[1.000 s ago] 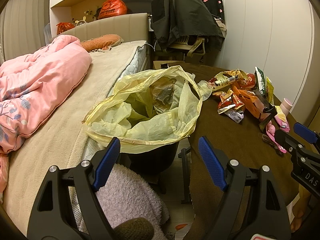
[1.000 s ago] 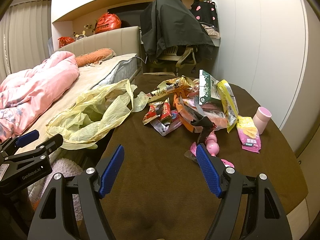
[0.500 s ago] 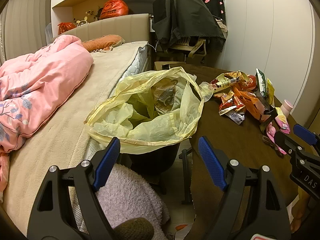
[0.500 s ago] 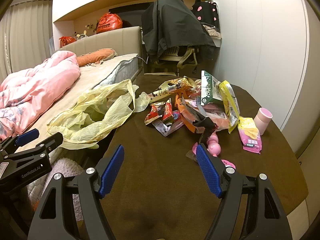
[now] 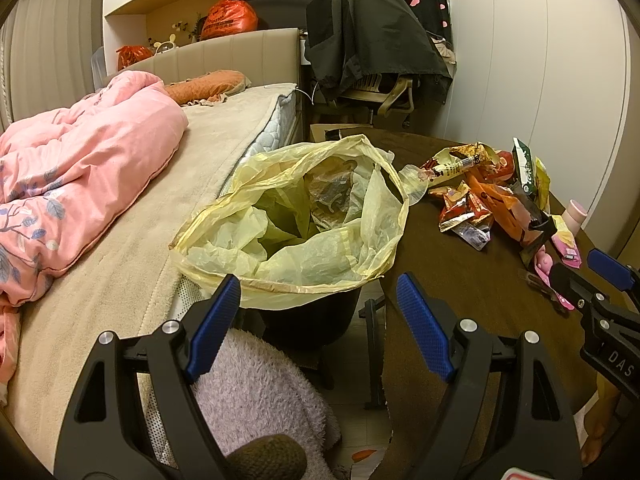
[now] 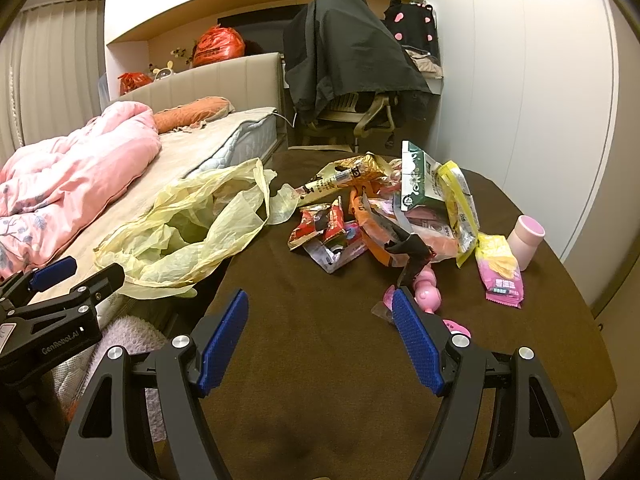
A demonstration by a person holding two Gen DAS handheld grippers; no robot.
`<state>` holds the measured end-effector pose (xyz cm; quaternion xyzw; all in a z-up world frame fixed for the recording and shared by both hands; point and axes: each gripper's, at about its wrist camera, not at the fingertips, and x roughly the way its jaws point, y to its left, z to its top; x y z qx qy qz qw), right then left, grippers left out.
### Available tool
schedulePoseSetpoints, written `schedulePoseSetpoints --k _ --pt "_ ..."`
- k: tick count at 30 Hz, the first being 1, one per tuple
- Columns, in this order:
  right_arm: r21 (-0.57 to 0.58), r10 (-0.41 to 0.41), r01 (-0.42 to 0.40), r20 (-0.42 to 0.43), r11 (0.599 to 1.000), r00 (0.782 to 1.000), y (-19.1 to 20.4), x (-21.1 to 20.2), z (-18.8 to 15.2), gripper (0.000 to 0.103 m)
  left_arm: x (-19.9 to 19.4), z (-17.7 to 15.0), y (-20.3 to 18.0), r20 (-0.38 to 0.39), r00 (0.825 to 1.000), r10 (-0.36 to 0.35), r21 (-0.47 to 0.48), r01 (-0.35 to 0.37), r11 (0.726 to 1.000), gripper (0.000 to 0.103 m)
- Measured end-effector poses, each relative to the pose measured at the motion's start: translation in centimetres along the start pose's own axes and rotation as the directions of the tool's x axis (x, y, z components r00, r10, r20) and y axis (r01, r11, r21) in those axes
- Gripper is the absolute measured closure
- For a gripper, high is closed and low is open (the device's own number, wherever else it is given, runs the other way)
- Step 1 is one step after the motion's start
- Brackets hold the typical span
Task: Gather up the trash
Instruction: 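Reach the left tool to the snack wrappers and grasp a long wrapper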
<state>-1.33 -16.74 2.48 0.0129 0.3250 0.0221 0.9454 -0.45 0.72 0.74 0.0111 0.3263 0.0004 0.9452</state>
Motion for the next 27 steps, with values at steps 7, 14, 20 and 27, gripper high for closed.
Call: schedulePoseSetpoints --k 7,14,20,27 --pt "0.027 -0.001 0.001 0.001 1.0 1.0 -1.6 0.8 0.8 0.033 0.5 0.7 -0.5 -0.001 1.0 0.014 0.016 -0.014 1.0 0.027" --pt "0.073 -0.048 0.046 0.02 0.996 0.999 -5.7 1.3 2.5 0.033 2.1 3.3 -1.7 0.014 0.996 -0.088 0.002 0.088 0.996 0.027" --pt "0.131 -0.118 0.116 0.002 0.985 0.993 -10.9 2.0 3.0 0.033 4.5 5.0 -4.8 -0.008 0.974 -0.226 0.021 0.226 0.974 0.024" --pt "0.158 -0.199 0.201 -0.03 0.967 0.98 -16.0 3.1 2.3 0.033 8.4 6.1 -7.6 -0.069 0.95 -0.305 0.033 0.308 0.951 0.022"
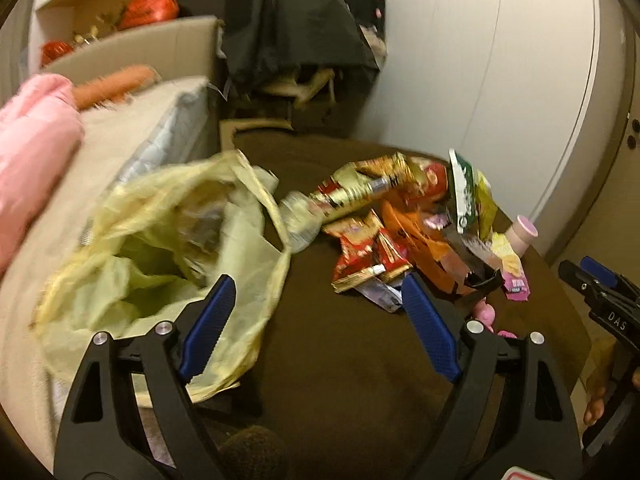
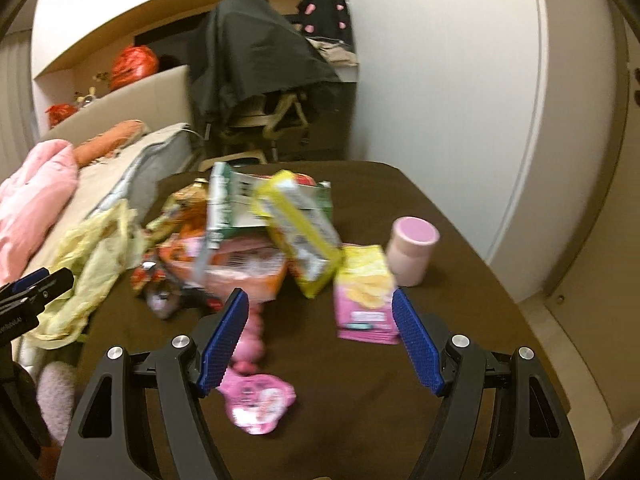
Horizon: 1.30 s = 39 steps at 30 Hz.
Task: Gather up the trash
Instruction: 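Reach the left tool to the snack wrappers and grasp a long wrapper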
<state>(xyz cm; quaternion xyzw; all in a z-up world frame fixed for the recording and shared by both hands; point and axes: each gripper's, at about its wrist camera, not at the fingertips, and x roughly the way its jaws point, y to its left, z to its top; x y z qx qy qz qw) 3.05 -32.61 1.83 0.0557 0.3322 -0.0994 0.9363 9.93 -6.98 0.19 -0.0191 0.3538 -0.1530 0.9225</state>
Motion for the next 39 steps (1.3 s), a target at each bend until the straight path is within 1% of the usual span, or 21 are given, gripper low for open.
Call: schedulePoseSetpoints --k 3,6,8,10,11,14,17,19,21,22,24,25,30,31,34,37,39 --pt "0.005 -0.007 0.007 -0.019 1.0 1.0 -1.0 1.0 -0.2 0.033 2.1 0.0 0.6 -0.057 0.997 -0.045 -0.037 0.043 0.998 0.022" --pt "-0.016 -0.009 0.009 -0.036 1.0 0.999 -1.1 1.8 -0.5 0.033 3.4 -0.2 1.0 -0.078 0.994 -0.073 -0.063 0.068 0.996 0.025" --pt "-0.02 -0.016 0.015 -0.048 1.0 0.999 -0.9 2.5 -0.8 0.033 4.2 -0.2 1.1 -0.102 0.991 -0.081 -0.073 0.073 0.995 0.031" --pt "0.0 -0.005 0.005 -0.056 1.0 0.998 -1.2 3.0 -0.8 0.033 5.0 -0.1 1.3 -0.13 0.986 -0.101 -0.089 0.09 0.992 0.036" --pt "0.008 0.0 0.001 -0.056 1.0 0.998 -1.3 3.1 -0.7 0.033 5.1 0.1 1.5 -0.131 0.986 -0.105 -0.091 0.094 0.991 0.038" --pt "0.015 -0.002 0.002 -0.056 1.0 0.998 -1.5 3.4 -0.6 0.033 5.2 1.2 1.4 -0.096 0.99 -0.099 -0.061 0.093 0.994 0.039" --pt "0.024 0.014 -0.012 -0.067 1.0 0.998 -1.8 3.9 -0.6 0.033 5.5 3.6 0.9 -0.034 0.99 -0.14 0.034 0.141 0.989 0.039" --pt "0.027 0.023 -0.021 -0.075 0.999 0.997 -1.9 4.1 -0.7 0.033 6.7 5.2 0.7 -0.039 0.983 -0.181 0.119 0.185 0.976 0.039" --pt "0.024 0.028 -0.027 -0.078 0.999 0.997 -1.8 4.1 -0.8 0.033 8.4 6.8 0.6 -0.075 0.975 -0.21 0.174 0.22 0.96 0.039" --pt "0.019 0.028 -0.026 -0.079 0.999 0.996 -1.8 4.0 -0.9 0.033 9.1 7.3 0.6 -0.096 0.969 -0.226 0.186 0.24 0.953 0.039" --pt "0.01 0.019 -0.019 -0.083 1.0 0.996 -1.8 4.0 -1.1 0.033 11.2 8.6 0.8 -0.16 0.947 -0.278 0.184 0.305 0.934 0.039" --pt "0.009 0.013 -0.012 -0.086 1.0 0.996 -2.0 4.0 -1.3 0.033 11.9 9.2 0.9 -0.178 0.941 -0.289 0.18 0.32 0.93 0.039" --pt "0.033 0.003 0.0 -0.099 0.999 0.995 -2.9 4.3 -1.5 0.033 14.1 10.7 1.3 -0.188 0.936 -0.296 0.153 0.326 0.933 0.039" --pt "0.034 -0.002 0.006 -0.099 0.999 0.995 -3.1 4.4 -1.5 0.033 14.4 10.8 1.5 -0.197 0.933 -0.302 0.142 0.332 0.933 0.039" --pt "0.04 -0.005 0.009 -0.104 0.999 0.995 -3.3 4.6 -1.4 0.033 15.5 10.7 1.3 -0.228 0.928 -0.296 0.144 0.333 0.932 0.039" --pt "0.056 0.01 -0.003 -0.114 0.998 0.993 -3.3 5.0 -1.4 0.033 16.5 10.2 0.9 -0.27 0.915 -0.301 0.127 0.344 0.93 0.04" --pt "0.059 0.018 -0.011 -0.115 0.998 0.993 -3.2 5.1 -1.5 0.033 16.2 9.5 0.5 -0.279 0.915 -0.29 0.126 0.334 0.934 0.044"
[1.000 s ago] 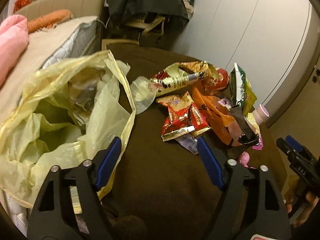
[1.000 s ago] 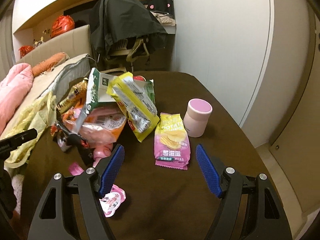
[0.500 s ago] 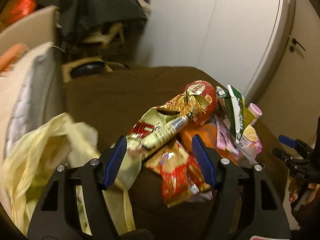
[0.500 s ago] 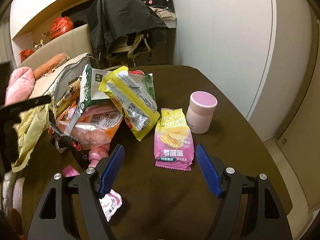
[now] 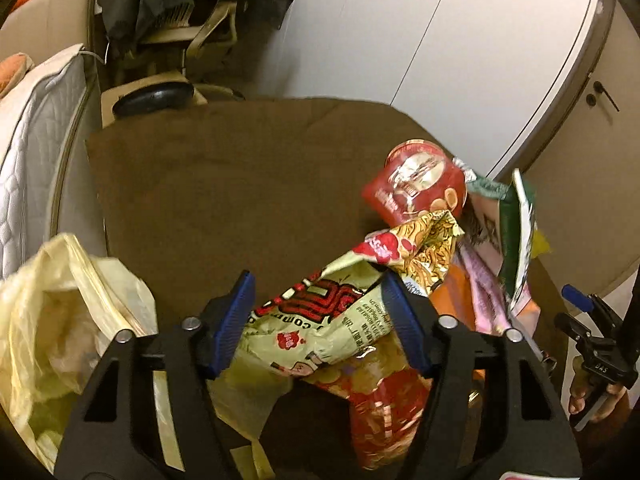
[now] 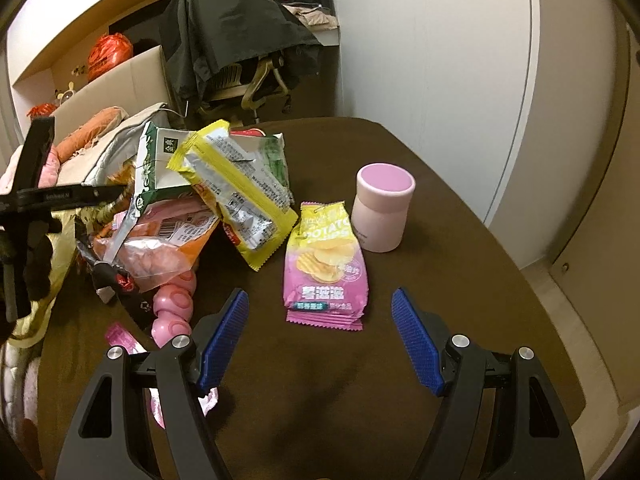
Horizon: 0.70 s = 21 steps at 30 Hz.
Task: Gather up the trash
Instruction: 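Reach the left tool to the snack wrappers and grasp a long wrapper, then lift the long wrapper with the left tool while the right tool grasps a pink chip bag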
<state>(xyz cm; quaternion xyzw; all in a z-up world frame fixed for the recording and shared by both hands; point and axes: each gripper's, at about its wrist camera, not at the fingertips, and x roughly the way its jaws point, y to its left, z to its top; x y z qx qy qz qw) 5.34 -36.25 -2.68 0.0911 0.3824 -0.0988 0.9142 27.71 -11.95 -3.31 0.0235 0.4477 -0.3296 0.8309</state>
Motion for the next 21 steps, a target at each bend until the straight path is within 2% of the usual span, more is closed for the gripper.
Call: schedulePoseSetpoints --k 3,4,6,12,16,21 --pt "-0.02 -0.01 0.01 0.009 1.0 1.0 0.5 -0.1 0.1 0.033 -1.0 -0.5 -0.9 0.014 1.0 0.016 -0.006 -0.016 1.0 0.066" --pt "-0.026 -0.015 0.016 0.015 1.0 1.0 0.6 -0.2 0.2 0.033 -1.3 -0.5 -1.2 0.022 0.999 0.033 -0.01 -0.033 0.999 0.089" --pt "-0.029 -0.023 0.023 0.023 0.999 0.999 0.6 -0.3 0.5 0.033 -2.7 -0.9 -2.0 0.036 0.997 0.061 -0.04 -0.059 0.997 0.097" --pt "-0.057 -0.049 0.05 0.025 0.997 0.998 0.4 0.6 1.7 0.033 -7.6 -2.6 -4.8 0.156 0.988 0.01 -0.126 0.01 0.992 0.099" --pt "-0.093 -0.063 0.062 -0.008 0.994 0.998 0.3 2.2 2.1 0.033 -9.8 -4.2 -6.0 0.189 0.982 0.014 -0.146 0.014 0.989 0.099" --pt "-0.066 -0.031 0.027 -0.074 0.997 0.997 -0.6 4.6 2.4 0.033 -11.1 -5.9 -6.1 0.192 0.981 0.011 -0.182 0.024 0.983 0.099"
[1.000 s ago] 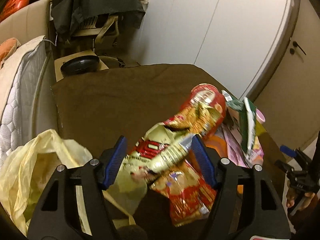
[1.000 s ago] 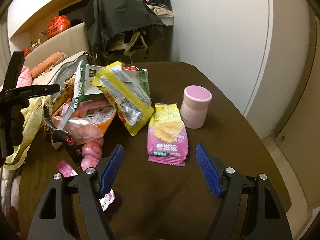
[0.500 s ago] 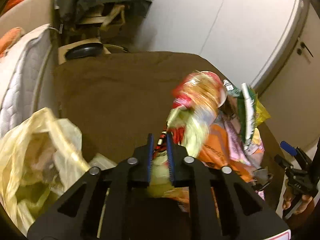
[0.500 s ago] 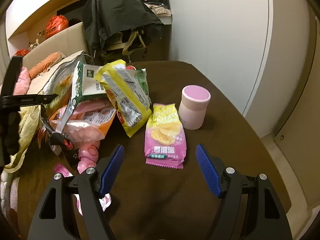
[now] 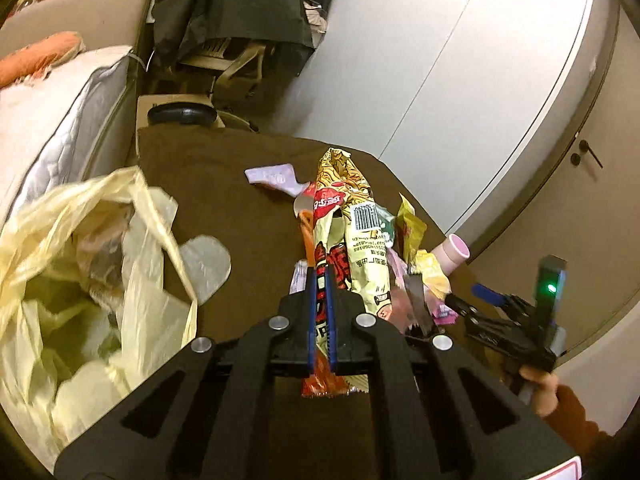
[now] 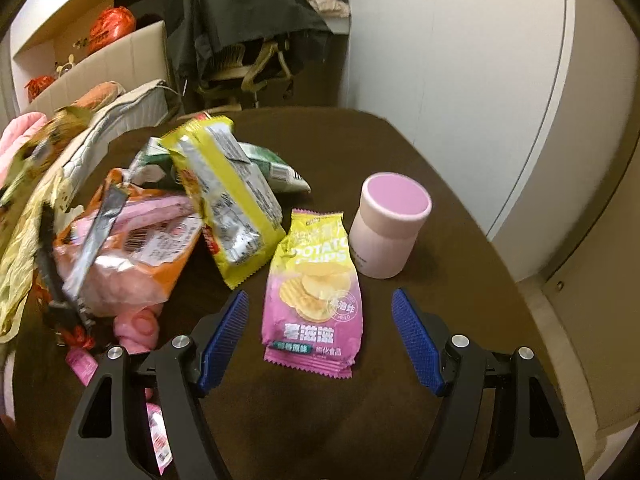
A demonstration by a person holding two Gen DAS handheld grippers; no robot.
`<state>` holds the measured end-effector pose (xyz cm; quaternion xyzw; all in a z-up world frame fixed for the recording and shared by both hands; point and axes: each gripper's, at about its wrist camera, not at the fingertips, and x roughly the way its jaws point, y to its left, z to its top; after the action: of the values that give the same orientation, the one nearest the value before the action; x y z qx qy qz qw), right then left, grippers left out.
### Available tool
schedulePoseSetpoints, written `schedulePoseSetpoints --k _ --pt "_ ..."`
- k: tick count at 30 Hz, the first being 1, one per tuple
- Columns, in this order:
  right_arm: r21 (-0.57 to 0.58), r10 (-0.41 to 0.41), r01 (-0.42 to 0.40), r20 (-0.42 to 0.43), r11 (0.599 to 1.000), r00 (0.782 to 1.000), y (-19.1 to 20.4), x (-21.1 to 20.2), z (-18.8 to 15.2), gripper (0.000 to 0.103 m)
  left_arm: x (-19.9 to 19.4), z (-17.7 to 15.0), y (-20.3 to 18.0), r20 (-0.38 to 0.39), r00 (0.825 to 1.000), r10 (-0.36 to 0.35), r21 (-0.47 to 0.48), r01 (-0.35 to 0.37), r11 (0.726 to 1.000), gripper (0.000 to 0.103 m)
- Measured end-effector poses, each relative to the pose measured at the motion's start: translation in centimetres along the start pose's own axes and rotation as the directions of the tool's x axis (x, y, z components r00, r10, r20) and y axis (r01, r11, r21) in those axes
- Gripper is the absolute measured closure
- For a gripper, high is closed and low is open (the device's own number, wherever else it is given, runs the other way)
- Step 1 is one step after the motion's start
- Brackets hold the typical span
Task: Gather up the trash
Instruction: 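Lift the long wrapper with the left tool while the right tool grasps a pink chip bag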
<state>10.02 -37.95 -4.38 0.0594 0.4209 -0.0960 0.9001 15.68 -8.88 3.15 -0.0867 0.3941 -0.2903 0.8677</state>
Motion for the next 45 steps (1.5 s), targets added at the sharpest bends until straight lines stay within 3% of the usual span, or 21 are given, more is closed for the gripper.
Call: schedulePoseSetpoints --k 5,9,12,17,19,21,29,36,39,40,42,45 --pt "0.034 0.039 -0.037 -0.058 0.999 0.998 -0.6 2.1 0.1 0.036 -0.8 -1.4 0.8 0.005 1.0 0.027 -0.023 -0.027 0.999 0.099" --pt "0.037 0.083 -0.079 -0.094 0.996 0.992 -0.5 2.9 -0.2 0.063 -1.1 -2.4 1.2 0.004 0.999 0.045 -0.038 -0.045 0.998 0.099" --pt "0.028 0.105 -0.104 -0.068 0.994 0.992 -0.1 1.8 -0.4 0.069 -1.7 -3.1 1.2 0.009 0.998 0.056 -0.042 -0.056 0.998 0.099" --pt "-0.013 0.098 -0.098 0.007 0.995 0.995 0.9 -1.3 0.2 0.071 -2.5 -3.7 1.3 0.026 0.997 0.075 -0.047 -0.074 0.996 0.099" --pt "-0.021 0.099 -0.098 0.035 0.995 0.995 1.3 -2.7 0.8 0.086 -3.1 -3.8 1.3 0.037 0.996 0.084 -0.051 -0.082 0.995 0.099" --pt "-0.024 0.1 -0.099 0.068 0.995 0.993 1.6 -4.2 1.4 0.087 -3.6 -3.8 1.3 0.048 0.995 0.091 -0.054 -0.089 0.995 0.099" --pt "-0.091 0.12 -0.105 0.171 0.99 0.978 4.0 -8.5 3.5 0.088 -6.8 -4.5 2.2 0.093 0.987 0.128 -0.086 -0.12 0.989 0.099" --pt "-0.014 0.108 -0.107 0.127 0.994 0.986 2.0 -7.0 1.3 0.088 -7.7 -5.6 2.5 0.094 0.988 0.124 -0.097 -0.114 0.989 0.099" --pt "-0.009 0.159 -0.159 0.078 0.987 0.984 1.3 -5.7 -0.5 0.086 -6.7 -6.1 2.5 0.068 0.99 0.12 -0.096 -0.113 0.989 0.099" --pt "0.008 0.178 -0.178 0.051 0.984 0.983 0.9 -5.2 -1.1 0.084 -6.4 -6.3 2.5 0.058 0.991 0.119 -0.099 -0.112 0.989 0.099" --pt "0.04 0.194 -0.194 0.018 0.98 0.981 0.3 -4.6 -2.2 0.057 -5.7 -6.7 2.5 0.038 0.993 0.113 -0.11 -0.109 0.988 0.099" --pt "0.078 0.248 -0.247 -0.012 0.966 0.969 -0.4 -4.3 -3.8 0.051 -5.0 -7.1 2.3 0.023 0.994 0.105 -0.108 -0.102 0.989 0.099"
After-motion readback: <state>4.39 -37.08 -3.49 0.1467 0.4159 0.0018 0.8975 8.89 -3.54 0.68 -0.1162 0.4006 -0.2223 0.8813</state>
